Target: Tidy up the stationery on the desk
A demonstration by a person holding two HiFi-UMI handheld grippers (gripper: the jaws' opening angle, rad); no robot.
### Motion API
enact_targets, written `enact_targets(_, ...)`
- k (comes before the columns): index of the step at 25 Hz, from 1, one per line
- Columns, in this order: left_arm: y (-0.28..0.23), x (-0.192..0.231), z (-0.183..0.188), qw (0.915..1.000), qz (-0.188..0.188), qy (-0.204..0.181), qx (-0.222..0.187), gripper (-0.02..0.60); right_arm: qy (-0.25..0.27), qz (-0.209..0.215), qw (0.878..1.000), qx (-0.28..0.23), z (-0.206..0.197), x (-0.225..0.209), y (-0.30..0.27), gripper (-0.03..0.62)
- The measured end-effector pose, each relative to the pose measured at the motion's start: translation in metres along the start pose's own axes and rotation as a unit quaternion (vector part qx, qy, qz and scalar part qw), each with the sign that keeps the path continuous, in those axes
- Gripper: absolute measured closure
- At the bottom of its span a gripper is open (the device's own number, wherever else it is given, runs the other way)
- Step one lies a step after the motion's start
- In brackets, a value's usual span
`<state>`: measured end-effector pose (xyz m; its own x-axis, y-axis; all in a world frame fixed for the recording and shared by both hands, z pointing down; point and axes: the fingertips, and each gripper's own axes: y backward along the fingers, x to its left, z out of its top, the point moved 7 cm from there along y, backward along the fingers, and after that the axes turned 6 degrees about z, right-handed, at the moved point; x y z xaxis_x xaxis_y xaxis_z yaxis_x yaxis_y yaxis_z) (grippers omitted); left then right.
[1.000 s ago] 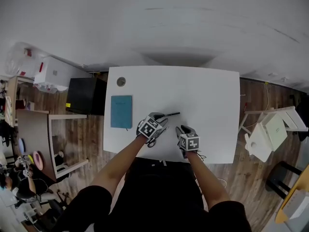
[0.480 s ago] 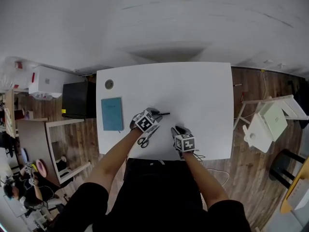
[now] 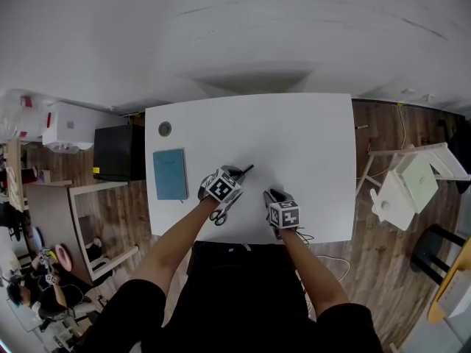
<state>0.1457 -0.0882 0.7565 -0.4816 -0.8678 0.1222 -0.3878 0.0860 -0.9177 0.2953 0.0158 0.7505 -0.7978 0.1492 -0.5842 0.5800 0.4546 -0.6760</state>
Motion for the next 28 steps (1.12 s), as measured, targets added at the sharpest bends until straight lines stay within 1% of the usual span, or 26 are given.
enact_targets(3,0.008,0.002,-0.006,0.9994,0.005,0.029,-0.017,0.529,0.003,-0.003,1.000,-0.002,0.005,0.002,-0.002,0.490)
enact_targets(5,0.020,0.009,-0.012,0.9969,0.016,0.066,-0.040,0.529,0.009,-0.004,1.000,-0.008,0.010,0.006,-0.005,0.494)
enact_targets(7,0.030,0.016,-0.022,0.9921,0.028,0.110,-0.054,0.529,0.022,-0.006,1.000,-0.022,0.015,0.013,-0.008,0.502)
enact_targets(9,0.040,0.026,-0.035,0.9868,0.040,0.144,-0.063,0.529,0.031,-0.005,0.999,-0.032,0.020,0.023,-0.013,0.503)
enact_targets(14,0.063,0.048,-0.072,0.9762,0.065,0.194,-0.073,0.529,0.046,0.006,0.999,-0.027,0.031,0.058,-0.037,0.504)
enact_targets(17,0.074,0.057,-0.091,0.9687,0.077,0.223,-0.077,0.529,0.059,0.019,0.998,-0.021,0.034,0.078,-0.051,0.519)
enact_targets(20,0.077,0.066,-0.108,0.9596,0.083,0.257,-0.078,0.529,0.073,0.026,0.997,-0.014,0.036,0.098,-0.064,0.528)
enact_targets(25,0.092,0.083,-0.119,0.9363,0.102,0.324,-0.088,0.529,0.089,0.026,0.996,-0.006,0.035,0.126,-0.075,0.528)
enact_targets(28,0.094,0.097,-0.125,0.9273,0.124,0.344,-0.078,0.529,0.095,0.026,0.995,-0.003,0.035,0.133,-0.077,0.528)
